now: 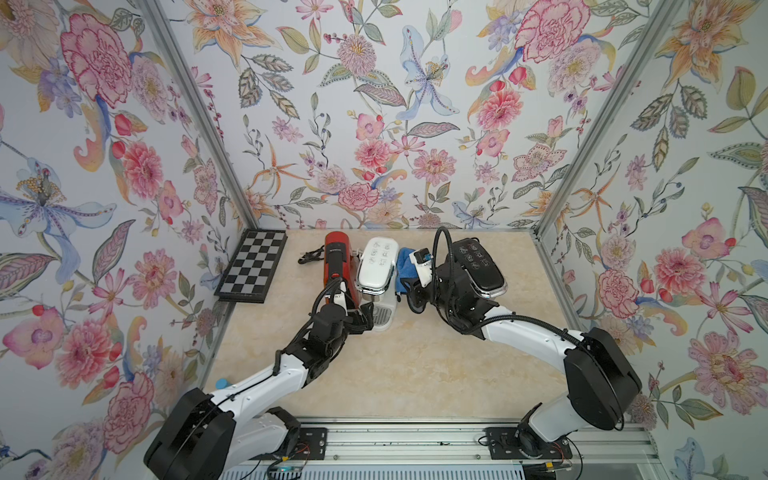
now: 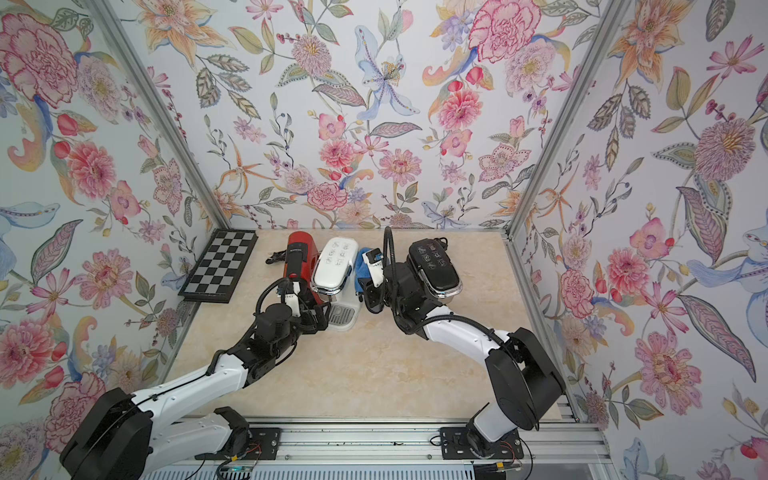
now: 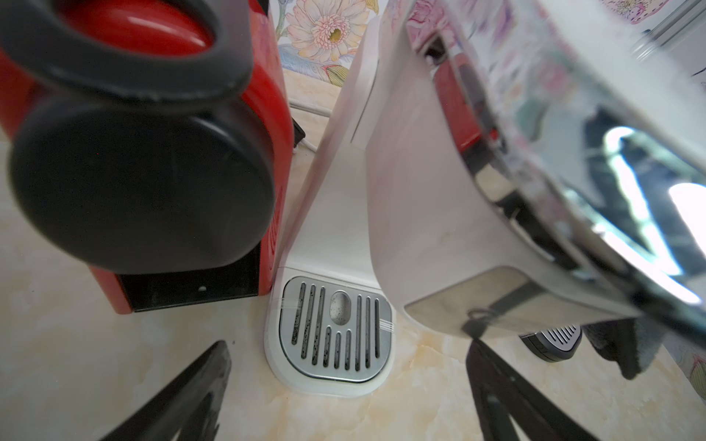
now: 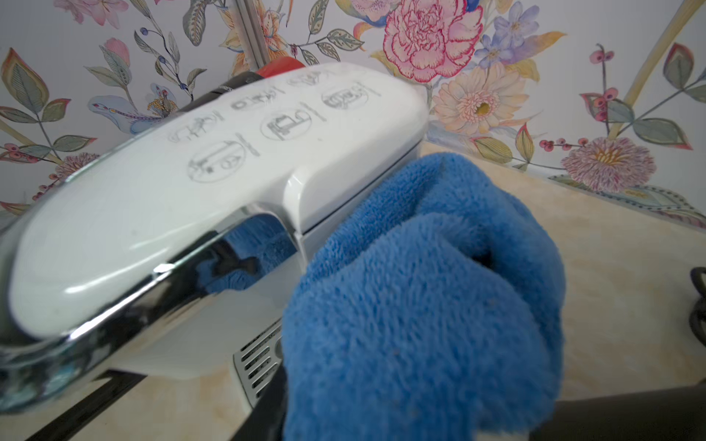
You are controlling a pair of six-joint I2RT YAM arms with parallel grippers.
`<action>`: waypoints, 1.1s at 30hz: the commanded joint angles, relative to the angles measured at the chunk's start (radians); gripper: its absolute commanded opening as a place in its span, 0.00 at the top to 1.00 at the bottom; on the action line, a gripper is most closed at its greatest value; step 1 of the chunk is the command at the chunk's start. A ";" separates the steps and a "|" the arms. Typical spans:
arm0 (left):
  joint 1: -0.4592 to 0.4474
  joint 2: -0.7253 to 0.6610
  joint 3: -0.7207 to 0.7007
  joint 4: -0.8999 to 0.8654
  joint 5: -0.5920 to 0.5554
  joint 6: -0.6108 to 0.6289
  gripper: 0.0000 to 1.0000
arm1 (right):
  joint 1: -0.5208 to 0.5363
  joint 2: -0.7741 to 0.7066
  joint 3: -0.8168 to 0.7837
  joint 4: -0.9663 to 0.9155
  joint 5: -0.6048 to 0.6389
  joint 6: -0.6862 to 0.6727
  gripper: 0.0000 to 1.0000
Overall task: Wipe the surface of a coffee machine
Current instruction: Wipe the dirt from the surface of the coffee machine.
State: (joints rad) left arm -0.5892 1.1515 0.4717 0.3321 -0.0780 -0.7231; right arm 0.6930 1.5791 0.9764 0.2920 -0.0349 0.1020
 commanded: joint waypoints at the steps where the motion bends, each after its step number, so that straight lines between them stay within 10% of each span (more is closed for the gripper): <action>1: -0.007 0.011 0.024 0.013 -0.006 -0.018 0.03 | -0.005 0.068 0.019 0.005 0.005 0.031 0.65; 15: -0.008 -0.007 0.014 -0.016 -0.027 -0.011 0.03 | -0.002 0.230 0.037 -0.029 -0.070 0.076 0.64; 33: -0.008 0.008 0.014 0.005 -0.019 -0.017 0.03 | 0.011 -0.006 0.059 -0.082 -0.024 0.041 0.62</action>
State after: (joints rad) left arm -0.5900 1.1538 0.4717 0.3271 -0.0849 -0.7231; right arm 0.7017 1.5787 1.0157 0.2092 -0.0708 0.1612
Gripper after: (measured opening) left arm 0.970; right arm 0.374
